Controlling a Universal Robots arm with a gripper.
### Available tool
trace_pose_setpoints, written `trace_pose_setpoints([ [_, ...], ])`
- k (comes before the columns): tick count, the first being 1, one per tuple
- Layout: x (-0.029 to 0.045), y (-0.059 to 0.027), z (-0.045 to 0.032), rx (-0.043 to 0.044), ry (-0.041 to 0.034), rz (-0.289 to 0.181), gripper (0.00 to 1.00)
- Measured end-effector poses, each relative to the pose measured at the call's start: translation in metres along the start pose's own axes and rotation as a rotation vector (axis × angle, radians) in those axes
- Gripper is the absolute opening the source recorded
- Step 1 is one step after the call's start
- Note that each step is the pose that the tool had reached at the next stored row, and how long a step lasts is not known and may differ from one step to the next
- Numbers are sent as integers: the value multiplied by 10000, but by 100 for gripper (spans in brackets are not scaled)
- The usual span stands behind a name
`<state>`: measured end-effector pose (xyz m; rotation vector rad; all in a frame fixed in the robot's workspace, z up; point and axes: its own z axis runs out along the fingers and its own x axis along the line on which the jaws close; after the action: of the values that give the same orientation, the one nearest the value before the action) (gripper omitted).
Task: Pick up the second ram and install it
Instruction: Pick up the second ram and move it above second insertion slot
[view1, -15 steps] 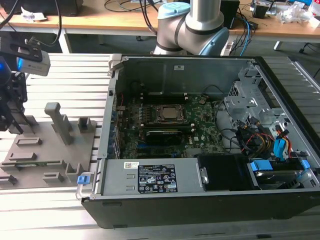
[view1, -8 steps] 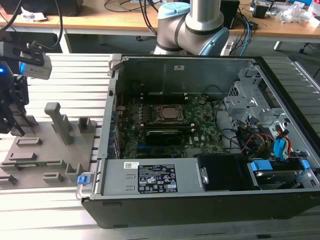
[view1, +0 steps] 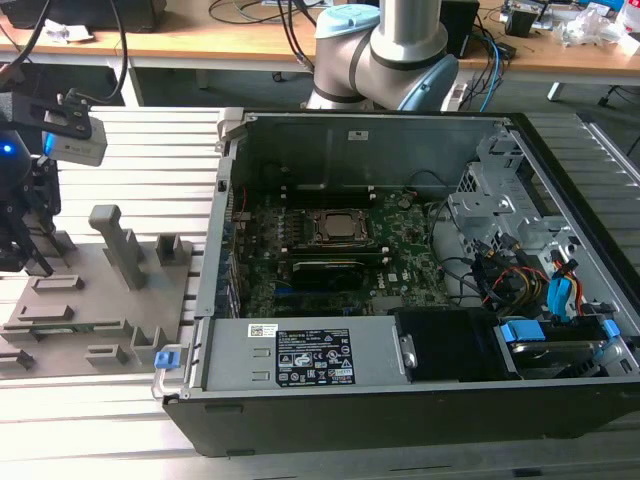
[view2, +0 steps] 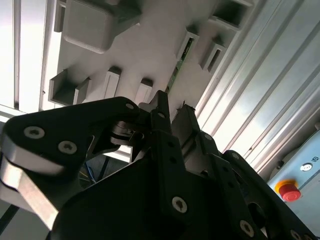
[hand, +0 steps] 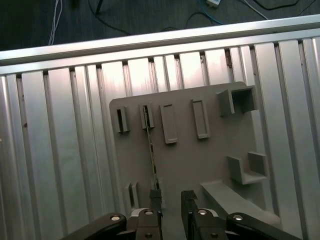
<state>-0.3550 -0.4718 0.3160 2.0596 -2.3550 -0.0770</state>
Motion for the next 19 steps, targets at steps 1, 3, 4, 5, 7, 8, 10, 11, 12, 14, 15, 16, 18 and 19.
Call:
trace_pose_setpoints([
  [1,0,0,10,0,0,0,30],
  [3,0,-1,23,-1,0,0,30],
  [4,1,-1,30,0,0,0,30],
  [5,1,-2,34,-1,1,0,30],
  [7,1,-2,46,0,0,0,30],
  [8,1,-3,58,0,0,0,30],
  [10,2,-3,76,0,0,0,30],
  [11,2,-4,84,0,0,0,30],
  [12,2,-4,90,0,0,0,30],
  [14,2,-5,106,0,0,0,30],
  [15,3,-5,116,0,0,0,30],
  [16,3,-5,121,0,0,0,30],
  [18,3,-6,134,0,0,0,30],
  [19,3,-6,140,0,0,0,30],
])
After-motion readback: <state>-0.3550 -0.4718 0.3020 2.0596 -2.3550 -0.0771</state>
